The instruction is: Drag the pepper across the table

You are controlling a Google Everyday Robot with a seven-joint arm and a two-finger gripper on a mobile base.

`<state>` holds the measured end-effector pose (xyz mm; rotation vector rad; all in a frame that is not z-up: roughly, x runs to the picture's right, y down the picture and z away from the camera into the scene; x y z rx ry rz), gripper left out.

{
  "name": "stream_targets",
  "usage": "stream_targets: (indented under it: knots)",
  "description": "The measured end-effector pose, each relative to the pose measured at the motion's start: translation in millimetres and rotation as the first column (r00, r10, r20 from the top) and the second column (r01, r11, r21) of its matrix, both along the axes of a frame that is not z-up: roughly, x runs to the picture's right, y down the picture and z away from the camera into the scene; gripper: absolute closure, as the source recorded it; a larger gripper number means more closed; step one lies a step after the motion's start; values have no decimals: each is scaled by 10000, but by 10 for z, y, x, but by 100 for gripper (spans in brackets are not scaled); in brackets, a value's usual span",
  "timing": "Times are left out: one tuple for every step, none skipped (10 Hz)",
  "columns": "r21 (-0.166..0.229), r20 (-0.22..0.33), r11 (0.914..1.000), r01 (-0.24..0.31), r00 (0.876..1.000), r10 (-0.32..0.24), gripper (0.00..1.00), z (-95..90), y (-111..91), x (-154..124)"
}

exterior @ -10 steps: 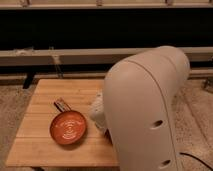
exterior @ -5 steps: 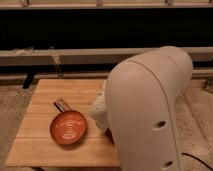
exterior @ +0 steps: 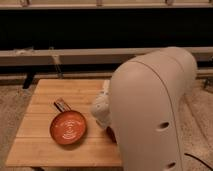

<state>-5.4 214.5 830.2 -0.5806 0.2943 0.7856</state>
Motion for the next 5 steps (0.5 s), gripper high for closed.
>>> stream_targets:
  knots:
    - [11,80,10000,32,10000,-32,97,13,-36,-45]
    - [26,153,10000,61,9999,-61,97,26,-67,-98]
    - [31,262,9999,114,9996,-114,97,33,-87,-169]
    - [43,283,9999,123,9995,-124,97,32,-97,-151]
    - [66,334,9999,103,9994,-105,97,37,-128,-146]
